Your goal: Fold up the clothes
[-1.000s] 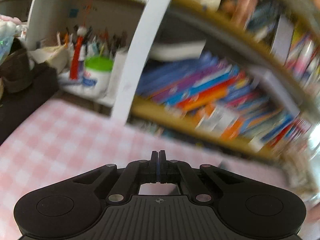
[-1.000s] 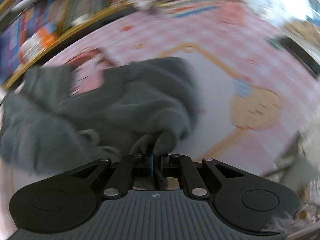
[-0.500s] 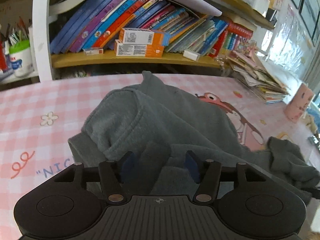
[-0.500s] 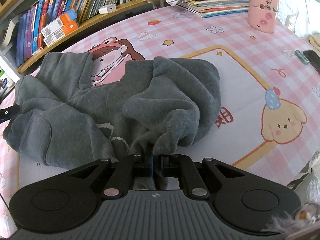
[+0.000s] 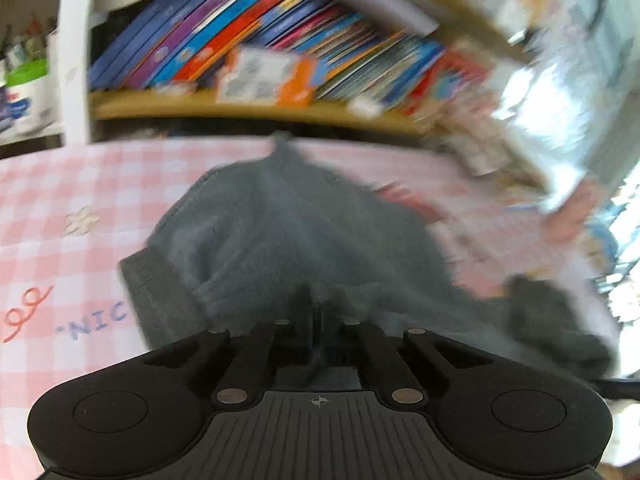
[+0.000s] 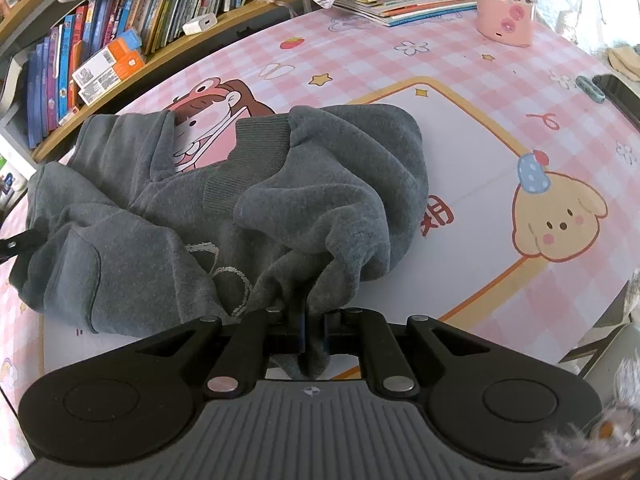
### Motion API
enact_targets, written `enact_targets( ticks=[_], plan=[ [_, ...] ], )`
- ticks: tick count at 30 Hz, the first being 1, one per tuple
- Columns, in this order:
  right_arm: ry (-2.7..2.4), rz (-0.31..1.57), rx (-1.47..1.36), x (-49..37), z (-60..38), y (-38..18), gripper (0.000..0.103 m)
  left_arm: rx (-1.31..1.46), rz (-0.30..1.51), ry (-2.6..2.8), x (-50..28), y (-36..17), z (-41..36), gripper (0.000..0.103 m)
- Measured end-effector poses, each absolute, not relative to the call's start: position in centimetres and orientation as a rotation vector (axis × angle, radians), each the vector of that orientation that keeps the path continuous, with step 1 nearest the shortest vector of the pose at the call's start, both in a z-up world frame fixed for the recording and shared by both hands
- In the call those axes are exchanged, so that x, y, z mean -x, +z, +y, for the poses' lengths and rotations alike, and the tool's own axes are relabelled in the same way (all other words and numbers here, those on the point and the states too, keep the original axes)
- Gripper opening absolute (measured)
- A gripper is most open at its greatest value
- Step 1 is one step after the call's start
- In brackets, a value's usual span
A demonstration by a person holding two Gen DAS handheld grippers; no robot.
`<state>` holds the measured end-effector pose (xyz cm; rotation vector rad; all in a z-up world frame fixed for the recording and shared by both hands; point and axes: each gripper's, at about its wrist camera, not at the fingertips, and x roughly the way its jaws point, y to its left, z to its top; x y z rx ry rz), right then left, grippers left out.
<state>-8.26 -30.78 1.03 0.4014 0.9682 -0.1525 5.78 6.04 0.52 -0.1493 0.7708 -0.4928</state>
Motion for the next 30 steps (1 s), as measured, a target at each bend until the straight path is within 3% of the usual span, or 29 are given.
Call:
enact_targets(
  ticks=[5, 8, 9, 11, 14, 16, 18, 22, 25, 28, 30],
  plan=[
    [-0.158, 0.972, -0.41, 8.3, -30.4, 1.1, 0.009, 0.196, 0.63, -0.676, -0.2, 3.0, 10.0, 0.001],
    [-0.152, 0.977, -0.406, 8.5, -30.2, 1.1, 0.009, 0.23, 0.716, -0.704, 2.5, 2.1, 12.9, 0.003],
    [-0.153, 0.978, -0.408, 8.6, -30.2, 1.0, 0.009, 0.202, 0.766, -0.658, 3.1, 1.3, 13.6, 0.01],
    [-0.158, 0.981, -0.418, 8.7, -30.3, 1.0, 0.009, 0.125, 0.88, -0.488, 4.0, -0.8, 14.8, 0.009],
    [-0.16, 0.986, -0.42, 8.8, -30.2, 1.0, 0.01, 0.209, 0.897, -0.331, 4.7, -1.4, 17.2, 0.01],
    [-0.164, 0.987, -0.418, 9.0, -30.1, 1.1, 0.01, 0.327, 0.851, -0.278, 4.9, -0.8, 18.4, 0.015],
    [-0.167, 0.988, -0.419, 9.1, -30.0, 1.1, 0.01, 0.428, 0.81, -0.258, 4.9, -0.1, 18.9, 0.032],
    [-0.175, 0.986, -0.43, 9.5, -30.1, 1.1, 0.011, 0.432, 0.79, -0.313, 4.3, 0.8, 16.8, 0.036],
    [-0.204, 0.977, -0.451, 10.1, -30.6, 1.0, 0.011, 0.341, 0.807, -0.355, 4.0, 0.4, 13.7, 0.036],
    [-0.247, 0.962, -0.489, 11.0, -31.3, 1.0, 0.011, 0.253, 0.835, -0.374, 3.7, -0.4, 10.8, 0.027],
    [-0.271, 0.957, -0.517, 11.4, -31.8, 0.9, 0.011, 0.235, 0.846, -0.449, 3.7, -0.9, 9.3, 0.008]
  ],
)
